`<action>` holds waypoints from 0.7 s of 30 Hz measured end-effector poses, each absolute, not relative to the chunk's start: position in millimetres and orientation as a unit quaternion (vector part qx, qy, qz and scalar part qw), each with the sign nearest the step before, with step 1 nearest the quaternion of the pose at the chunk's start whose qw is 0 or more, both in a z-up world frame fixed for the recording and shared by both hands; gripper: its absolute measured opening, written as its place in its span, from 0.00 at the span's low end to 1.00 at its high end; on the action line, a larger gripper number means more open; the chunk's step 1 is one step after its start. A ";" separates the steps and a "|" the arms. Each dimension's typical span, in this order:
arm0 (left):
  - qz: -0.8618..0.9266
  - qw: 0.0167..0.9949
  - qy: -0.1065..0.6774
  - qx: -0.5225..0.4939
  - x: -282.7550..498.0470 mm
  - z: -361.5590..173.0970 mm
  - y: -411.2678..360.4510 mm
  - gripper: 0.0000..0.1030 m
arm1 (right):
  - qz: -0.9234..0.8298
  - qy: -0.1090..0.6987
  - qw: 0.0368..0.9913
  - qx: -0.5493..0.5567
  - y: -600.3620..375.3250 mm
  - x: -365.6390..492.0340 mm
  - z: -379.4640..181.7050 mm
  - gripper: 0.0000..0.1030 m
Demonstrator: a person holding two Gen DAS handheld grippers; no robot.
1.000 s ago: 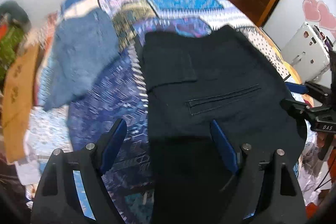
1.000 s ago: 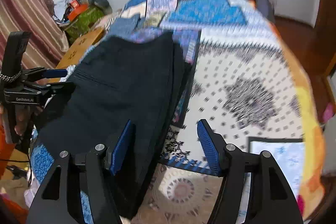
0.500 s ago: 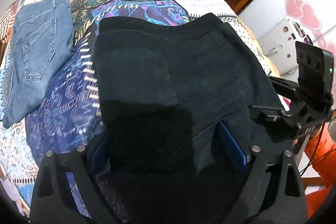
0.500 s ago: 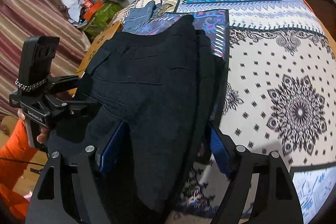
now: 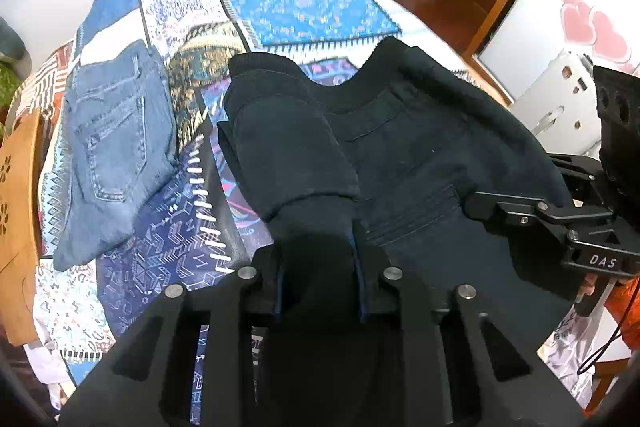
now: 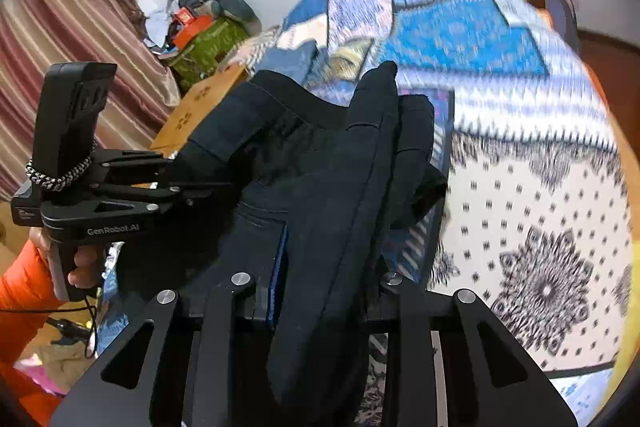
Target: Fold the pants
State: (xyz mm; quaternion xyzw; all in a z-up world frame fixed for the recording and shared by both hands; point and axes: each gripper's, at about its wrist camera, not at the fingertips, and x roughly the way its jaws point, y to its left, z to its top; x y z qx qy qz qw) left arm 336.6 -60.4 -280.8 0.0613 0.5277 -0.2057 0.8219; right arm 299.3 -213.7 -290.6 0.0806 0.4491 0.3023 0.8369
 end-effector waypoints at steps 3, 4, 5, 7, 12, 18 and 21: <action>-0.203 0.836 0.506 0.058 330.1 -262.7 -55.0 0.23 | 0.305 0.425 0.850 0.061 -207.6 293.7 -271.4 0.23; -0.201 0.842 0.498 0.053 329.0 -255.0 -52.6 0.23 | 0.306 0.417 0.854 0.059 -206.1 291.8 -263.7 0.23; -0.199 0.848 0.489 0.045 327.9 -245.9 -48.1 0.23 | 0.308 0.407 0.858 0.056 -204.2 290.4 -254.4 0.22; -0.194 0.861 0.468 0.033 325.6 -226.5 -36.2 0.23 | 0.311 0.392 0.864 0.053 -200.2 290.0 -239.6 0.22; -0.163 0.897 0.411 0.029 322.5 -182.4 -7.0 0.23 | 0.329 0.344 0.878 0.036 -175.3 296.4 -199.3 0.22; -0.119 0.922 0.369 0.013 332.2 -146.1 43.4 0.23 | 0.358 0.302 0.883 0.023 -129.7 316.8 -166.8 0.22; -0.096 0.930 0.355 0.007 342.8 -134.2 70.7 0.23 | 0.373 0.285 0.883 0.017 -103.8 332.2 -157.8 0.22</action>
